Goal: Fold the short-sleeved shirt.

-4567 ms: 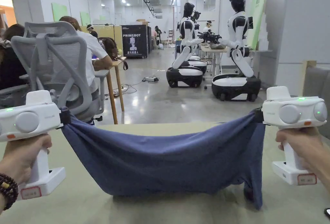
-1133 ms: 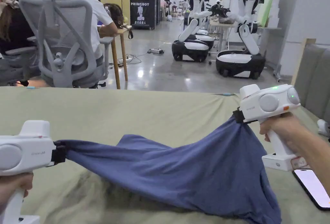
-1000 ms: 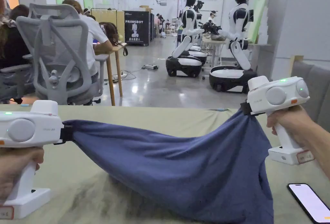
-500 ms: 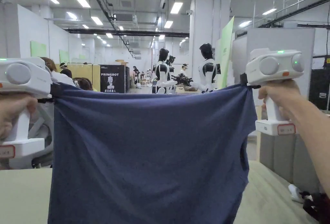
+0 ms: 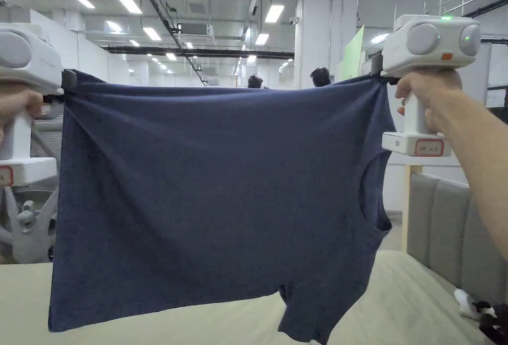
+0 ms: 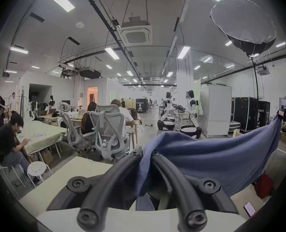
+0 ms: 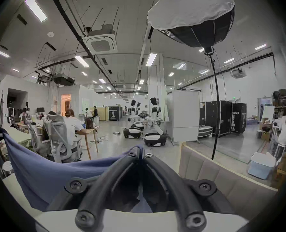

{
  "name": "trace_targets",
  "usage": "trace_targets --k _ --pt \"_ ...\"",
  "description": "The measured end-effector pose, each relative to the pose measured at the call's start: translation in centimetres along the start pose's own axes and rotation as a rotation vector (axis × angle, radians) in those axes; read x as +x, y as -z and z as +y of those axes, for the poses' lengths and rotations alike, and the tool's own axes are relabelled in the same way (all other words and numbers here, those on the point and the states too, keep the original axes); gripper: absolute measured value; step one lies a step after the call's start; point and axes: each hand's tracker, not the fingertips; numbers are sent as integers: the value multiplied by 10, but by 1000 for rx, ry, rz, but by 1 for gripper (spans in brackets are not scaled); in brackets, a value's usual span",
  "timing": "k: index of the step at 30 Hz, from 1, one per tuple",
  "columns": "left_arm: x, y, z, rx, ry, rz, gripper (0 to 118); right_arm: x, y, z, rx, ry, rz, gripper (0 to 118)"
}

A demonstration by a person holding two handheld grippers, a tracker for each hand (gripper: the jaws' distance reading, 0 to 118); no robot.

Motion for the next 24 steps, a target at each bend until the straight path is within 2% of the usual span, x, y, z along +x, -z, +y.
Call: trace_targets --k 5,11,14,17,20,24 --pt "1 17 -46 -45 15 -9 2 -2 15 -38 -20 -28 -4 2" --pt "3 41 -126 -183 34 -39 2 3 41 -119 -168 -32 2 2" --pt "8 43 -145 -206 73 -50 2 4 39 -140 -193 -2 -27 2" --pt "9 11 -148 -168 68 -72 2 6 10 -148 -189 18 -9 2" --pt "0 -36 -161 -138 4 -124 2 12 -42 -159 -162 -41 24 2" --pt "-16 -101 -207 -165 4 -157 2 29 -122 -200 -171 -57 93 2"
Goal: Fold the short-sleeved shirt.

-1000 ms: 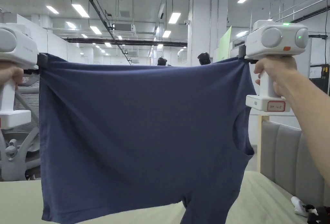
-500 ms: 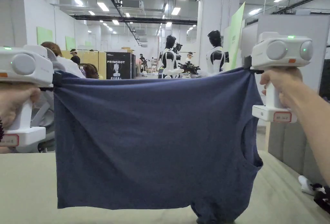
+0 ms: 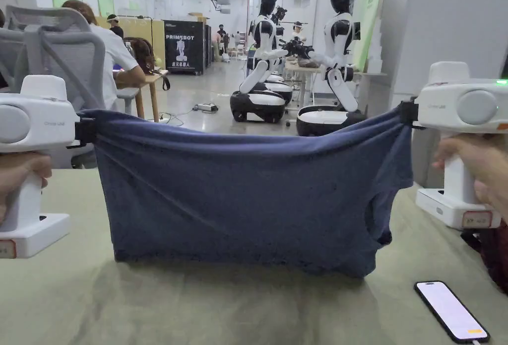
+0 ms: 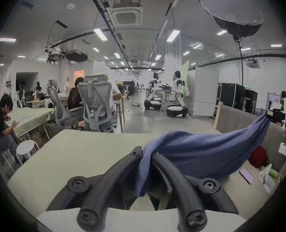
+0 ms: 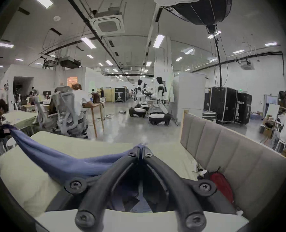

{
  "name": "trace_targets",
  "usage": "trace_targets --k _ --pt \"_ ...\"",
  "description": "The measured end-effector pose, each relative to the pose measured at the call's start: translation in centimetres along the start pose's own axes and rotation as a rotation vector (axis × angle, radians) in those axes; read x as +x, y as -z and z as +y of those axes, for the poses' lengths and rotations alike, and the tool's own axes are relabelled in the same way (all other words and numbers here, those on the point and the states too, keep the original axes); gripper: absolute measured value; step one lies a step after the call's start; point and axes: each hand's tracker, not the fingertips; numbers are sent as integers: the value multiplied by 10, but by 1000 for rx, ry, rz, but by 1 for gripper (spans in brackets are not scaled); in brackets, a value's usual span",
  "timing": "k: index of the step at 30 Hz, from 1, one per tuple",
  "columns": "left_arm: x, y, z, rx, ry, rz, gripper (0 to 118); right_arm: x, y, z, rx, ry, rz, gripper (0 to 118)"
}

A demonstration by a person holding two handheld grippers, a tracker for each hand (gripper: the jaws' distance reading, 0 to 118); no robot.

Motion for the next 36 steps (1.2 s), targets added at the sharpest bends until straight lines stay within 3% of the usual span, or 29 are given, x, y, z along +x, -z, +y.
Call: trace_targets --k 3,6,9,13,18,22,25,29,30,31,33,34,36 --pt "-5 -41 -60 -50 16 -40 2 6 -47 -54 -34 -17 61 2" --pt "-6 -70 -122 -117 53 -24 2 5 -82 -111 -121 -38 67 2" --pt "-6 -99 -181 -190 6 -30 2 -1 -108 -169 -203 -52 75 2" --pt "-3 -131 -245 -274 20 -20 2 -7 -131 -233 -326 -22 90 2" --pt "-6 -156 -308 -372 -26 0 2 -13 -146 -291 -434 -106 90 2" --pt "-2 -156 -338 -424 25 17 2 -10 -135 -323 -571 -153 86 2" --pt "-6 -149 -346 -409 -11 29 2 -9 -125 -345 -689 -174 80 2" --pt "-15 -141 -342 -416 -67 32 6 -5 -122 -354 -668 -130 86 3" --pt "-14 -142 -340 -418 -64 36 16 -3 -122 -349 -666 -99 81 10" --pt "-14 -145 -336 -420 -62 41 42 -2 -125 -343 -641 -72 51 38" --pt "-16 -148 -326 -419 -64 54 103 -4 -137 -329 -564 -83 37 112" --pt "-16 -150 -321 -408 -66 62 118 -4 -140 -323 -531 -79 62 116" --pt "-5 -163 -305 -307 -74 62 112 -8 -152 -310 -471 -69 91 102"
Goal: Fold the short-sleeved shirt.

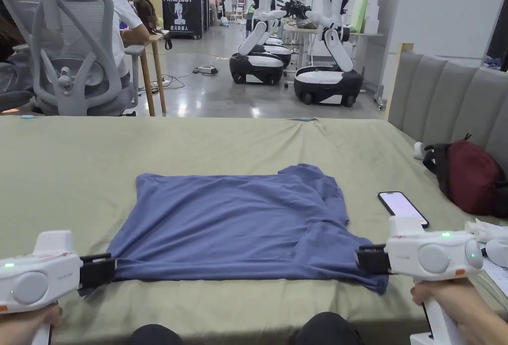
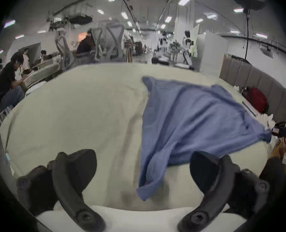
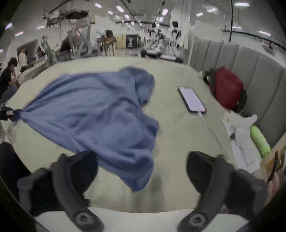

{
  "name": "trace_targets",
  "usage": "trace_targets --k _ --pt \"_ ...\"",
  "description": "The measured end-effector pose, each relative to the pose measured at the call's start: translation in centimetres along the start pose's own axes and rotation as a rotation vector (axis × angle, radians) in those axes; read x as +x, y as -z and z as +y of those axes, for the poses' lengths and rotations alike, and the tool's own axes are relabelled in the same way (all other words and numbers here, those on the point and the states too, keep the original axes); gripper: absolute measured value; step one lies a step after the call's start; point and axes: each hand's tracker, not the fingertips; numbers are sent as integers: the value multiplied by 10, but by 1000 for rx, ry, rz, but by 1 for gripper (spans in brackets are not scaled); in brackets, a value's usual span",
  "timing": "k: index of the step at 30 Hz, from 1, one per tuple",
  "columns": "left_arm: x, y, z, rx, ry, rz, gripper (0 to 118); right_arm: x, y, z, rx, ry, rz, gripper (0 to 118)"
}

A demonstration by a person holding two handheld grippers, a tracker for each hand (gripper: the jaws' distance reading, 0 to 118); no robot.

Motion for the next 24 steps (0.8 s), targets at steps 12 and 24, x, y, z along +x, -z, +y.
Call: trace_targets --k 12,24 --pt "22 -19 17 -7 23 16 0 -26 -4 15 7 35 -64 0" --pt "9 11 -3 -124 15 40 62 -33 -1 13 -14 9 -29 0"
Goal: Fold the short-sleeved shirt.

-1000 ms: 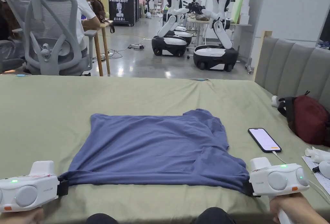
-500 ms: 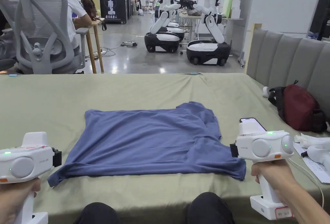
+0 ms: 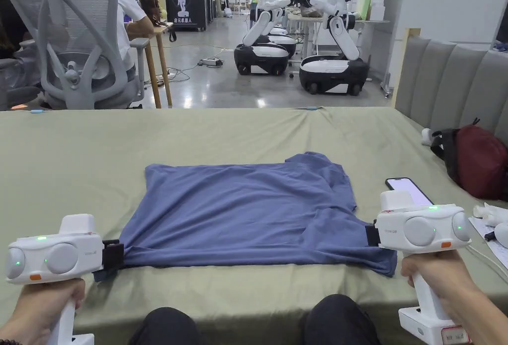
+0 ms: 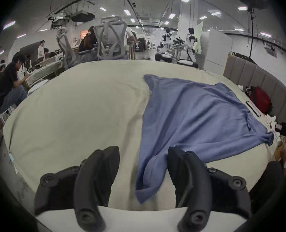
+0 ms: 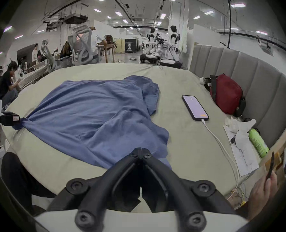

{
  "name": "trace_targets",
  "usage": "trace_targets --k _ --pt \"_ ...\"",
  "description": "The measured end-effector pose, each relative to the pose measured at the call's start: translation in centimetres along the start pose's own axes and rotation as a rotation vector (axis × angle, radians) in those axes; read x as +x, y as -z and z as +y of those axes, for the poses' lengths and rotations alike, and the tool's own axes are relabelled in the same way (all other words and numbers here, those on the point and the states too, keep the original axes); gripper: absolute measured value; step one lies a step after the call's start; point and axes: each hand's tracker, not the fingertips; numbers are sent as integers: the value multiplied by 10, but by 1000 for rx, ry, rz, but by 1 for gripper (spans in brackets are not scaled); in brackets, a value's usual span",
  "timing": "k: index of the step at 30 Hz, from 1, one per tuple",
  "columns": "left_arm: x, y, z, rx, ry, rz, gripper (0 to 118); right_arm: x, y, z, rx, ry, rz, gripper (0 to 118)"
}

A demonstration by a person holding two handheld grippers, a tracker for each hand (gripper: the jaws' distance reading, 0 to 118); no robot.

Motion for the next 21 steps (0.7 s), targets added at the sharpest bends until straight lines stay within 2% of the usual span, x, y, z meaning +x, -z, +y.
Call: trace_targets --k 2,3,4,9,10,11,12,13,14,15,18,21 --pt "3 5 -7 -45 28 -10 57 0 1 -1 -5 -4 -1 0" --pt "4 7 -10 -52 39 -18 43 1 1 -2 -10 -2 -1 0" --pt "4 9 -12 -51 50 -25 1 1 1 -2 -15 0 -1 0" --pt "-2 21 -16 -47 44 -11 2 6 3 -5 -26 6 -7 0" --pt "-3 21 -15 -48 41 -14 2 8 4 -5 -26 10 -6 4" --pt "-2 19 -12 -49 44 -14 2 10 4 -6 -27 16 -2 17" --pt "-3 18 -11 -45 47 -14 2 12 6 -6 -27 23 1 47" --pt "-4 17 -10 -40 49 -15 2 13 7 -6 -31 27 4 96" --pt "-3 14 -9 -32 49 -14 2 14 10 -7 -42 31 5 118" --pt "-1 9 -9 -25 49 -15 2 15 13 -10 -58 36 3 117" --pt "-3 7 -7 -12 47 -21 2 16 16 -16 -72 36 5 85" --pt "-1 3 -6 -9 46 -25 2 15 31 -29 -177 -5 -44 55"
